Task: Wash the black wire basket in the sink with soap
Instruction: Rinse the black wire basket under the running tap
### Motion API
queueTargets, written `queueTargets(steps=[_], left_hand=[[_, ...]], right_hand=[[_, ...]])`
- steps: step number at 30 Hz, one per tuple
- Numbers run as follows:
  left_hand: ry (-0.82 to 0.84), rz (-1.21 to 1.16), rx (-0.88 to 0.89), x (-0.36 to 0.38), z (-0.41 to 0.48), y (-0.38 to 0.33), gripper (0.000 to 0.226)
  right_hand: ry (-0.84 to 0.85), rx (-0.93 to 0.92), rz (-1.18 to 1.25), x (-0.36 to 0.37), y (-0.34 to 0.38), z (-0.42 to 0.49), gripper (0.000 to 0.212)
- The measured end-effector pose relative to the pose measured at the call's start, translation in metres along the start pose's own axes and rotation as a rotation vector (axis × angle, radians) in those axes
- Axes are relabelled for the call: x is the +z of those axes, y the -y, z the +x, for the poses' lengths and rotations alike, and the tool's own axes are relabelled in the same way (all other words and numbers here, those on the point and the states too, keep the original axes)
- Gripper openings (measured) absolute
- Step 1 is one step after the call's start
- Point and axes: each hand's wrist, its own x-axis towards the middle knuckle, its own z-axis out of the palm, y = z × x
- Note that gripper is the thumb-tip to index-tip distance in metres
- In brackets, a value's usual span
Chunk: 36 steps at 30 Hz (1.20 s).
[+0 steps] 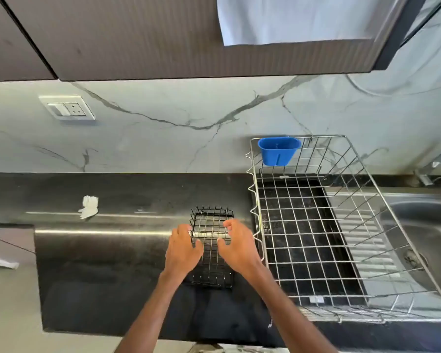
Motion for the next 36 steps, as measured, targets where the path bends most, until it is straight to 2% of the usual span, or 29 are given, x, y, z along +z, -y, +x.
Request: queueTargets(steps=[2, 5, 8, 10, 12, 15, 18, 21, 24, 27, 28, 34, 36], left_hand=[[0.053, -0.035, -0.057, 0.001, 0.013, 0.005, 0.045], [0.196, -0.008, -0.136, 0.010, 0.038, 0.023, 0.044], [0.293, -0.033, -0.168, 0.016, 0.058, 0.043, 0.047], [0.354, -0.048, -0.171, 0.015, 0.069, 0.051, 0.040], [0.417, -0.099, -0.187, 0.014, 0.077, 0.055, 0.043], [0.525, -0.220, -0.256, 0.008, 0.086, 0.057, 0.072], [0.565, -0.230, -0.263, 0.006, 0.090, 0.055, 0.082], [0.597, -0.206, -0.271, 0.006, 0.092, 0.049, 0.069], [0.585, -0.139, -0.251, 0.011, 0.090, 0.041, 0.032], [0.516, -0.174, -0.237, 0.014, 0.087, 0.036, 0.030], [0.500, -0.190, -0.241, 0.016, 0.087, 0.037, 0.032], [0.441, -0.254, -0.254, 0.006, 0.080, 0.037, 0.031], [0.407, -0.238, -0.225, -0.001, 0.077, 0.036, 0.028]], right_hand=[[0.048, 0.074, -0.016, 0.015, 0.002, 0.004, 0.053], [0.075, 0.241, 0.019, 0.039, -0.004, 0.016, 0.050], [-0.025, 0.408, 0.082, 0.049, -0.012, 0.029, 0.040], [-0.109, 0.487, 0.089, 0.053, -0.014, 0.037, 0.031], [-0.135, 0.568, 0.097, 0.051, -0.012, 0.042, 0.040], [-0.102, 0.684, 0.174, 0.057, -0.022, 0.052, 0.063], [-0.018, 0.731, 0.252, 0.064, -0.033, 0.057, 0.074], [-0.010, 0.719, 0.235, 0.066, -0.034, 0.060, 0.064], [-0.049, 0.711, 0.165, 0.070, -0.034, 0.064, 0.052], [-0.104, 0.735, 0.157, 0.074, -0.035, 0.071, 0.016], [-0.108, 0.761, 0.191, 0.075, -0.035, 0.072, 0.011], [-0.154, 0.727, 0.235, 0.078, -0.028, 0.069, 0.008], [-0.169, 0.702, 0.220, 0.076, -0.022, 0.066, 0.022]])
